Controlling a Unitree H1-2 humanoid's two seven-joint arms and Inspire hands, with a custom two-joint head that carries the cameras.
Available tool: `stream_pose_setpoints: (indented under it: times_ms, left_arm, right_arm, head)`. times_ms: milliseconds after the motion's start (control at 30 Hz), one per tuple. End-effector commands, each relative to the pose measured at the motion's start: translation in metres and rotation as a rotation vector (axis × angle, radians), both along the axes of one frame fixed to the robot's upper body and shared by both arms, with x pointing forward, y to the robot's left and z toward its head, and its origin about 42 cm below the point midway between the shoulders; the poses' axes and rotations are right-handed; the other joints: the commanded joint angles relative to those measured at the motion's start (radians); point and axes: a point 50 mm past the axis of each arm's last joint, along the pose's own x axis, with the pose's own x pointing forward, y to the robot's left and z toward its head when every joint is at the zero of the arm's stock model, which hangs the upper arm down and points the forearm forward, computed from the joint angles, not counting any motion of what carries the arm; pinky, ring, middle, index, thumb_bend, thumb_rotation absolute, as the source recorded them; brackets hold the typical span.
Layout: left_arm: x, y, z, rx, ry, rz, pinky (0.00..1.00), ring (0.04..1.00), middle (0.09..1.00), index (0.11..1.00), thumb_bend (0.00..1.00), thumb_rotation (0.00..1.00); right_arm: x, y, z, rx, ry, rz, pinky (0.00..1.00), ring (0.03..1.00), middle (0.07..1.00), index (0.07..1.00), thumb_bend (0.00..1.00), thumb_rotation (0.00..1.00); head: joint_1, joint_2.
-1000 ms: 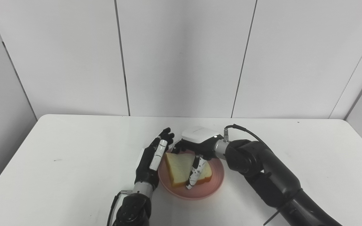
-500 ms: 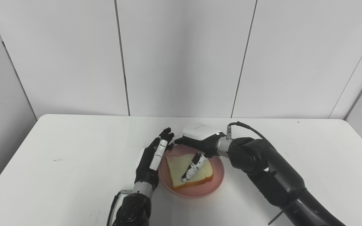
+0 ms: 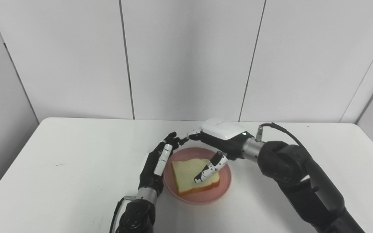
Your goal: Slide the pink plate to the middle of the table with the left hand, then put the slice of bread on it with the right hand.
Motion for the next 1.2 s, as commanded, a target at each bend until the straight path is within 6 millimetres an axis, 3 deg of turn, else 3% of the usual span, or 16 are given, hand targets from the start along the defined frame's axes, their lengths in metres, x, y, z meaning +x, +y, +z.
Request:
stream_pose_setpoints:
  times_ms: [0,67,233,300,333,433,533,767,1167]
  left_arm:
    - [-0.005,0.005,-0.02,0.025,0.099,0.006,0.98,0.889,0.853,0.823,0.8,0.82]
    - [-0.005,0.006,-0.02,0.024,0.097,0.007,0.98,0.898,0.863,0.83,0.81,0.82]
    - [-0.005,0.012,-0.019,0.058,0.074,0.022,0.93,0.893,0.867,0.841,0.79,0.85]
    - [-0.005,0.012,-0.019,0.062,0.07,0.031,0.97,0.884,0.863,0.838,0.79,0.85]
    - [-0.005,0.012,-0.018,0.062,0.069,0.034,0.98,0.88,0.858,0.836,0.79,0.85]
    - [-0.005,0.012,-0.017,0.048,0.066,0.037,0.99,0.883,0.856,0.835,0.78,0.84]
    - [-0.004,0.013,-0.011,0.029,0.056,0.035,1.0,0.938,0.901,0.854,0.78,0.84]
    - [0.006,0.015,0.006,0.011,0.013,0.053,1.0,0.982,0.968,0.912,0.78,0.82]
    - [0.021,0.016,0.028,0.0,-0.04,0.096,1.0,1.0,1.0,0.94,0.79,0.82]
  right_arm:
    - [-0.001,-0.002,0.017,0.102,-0.117,0.004,0.71,0.833,0.846,0.82,0.91,0.58]
    - [0.004,-0.01,0.001,0.2,-0.116,-0.048,0.74,0.849,0.873,0.859,0.84,0.67]
    - [0.017,-0.016,-0.045,0.589,0.008,-0.205,0.71,0.846,0.906,0.912,0.8,0.78]
    - [0.02,-0.013,-0.059,0.74,0.041,-0.25,0.76,0.874,0.924,0.93,0.81,0.83]
    - [0.021,-0.012,-0.064,0.793,0.05,-0.266,0.81,0.902,0.933,0.939,0.84,0.9]
    - [0.024,-0.007,-0.075,0.955,0.059,-0.318,0.84,0.929,0.95,0.947,0.86,0.98]
    - [0.026,-0.003,-0.08,1.104,0.082,-0.359,0.89,0.947,0.966,0.968,0.83,1.0]
    - [0.03,0.0,-0.081,1.162,0.082,-0.383,0.97,0.99,0.997,0.979,0.81,1.0]
    - [0.027,0.003,-0.093,1.14,0.075,-0.422,0.93,0.973,0.971,0.933,0.82,1.0]
  head:
    - [0.001,0.001]
    - [0.001,0.002]
    - [-0.005,0.005]
    - [-0.006,0.005]
    - [-0.006,0.005]
    - [-0.008,0.005]
    - [-0.008,0.005]
    - [-0.014,-0.001]
    - [-0.016,0.006]
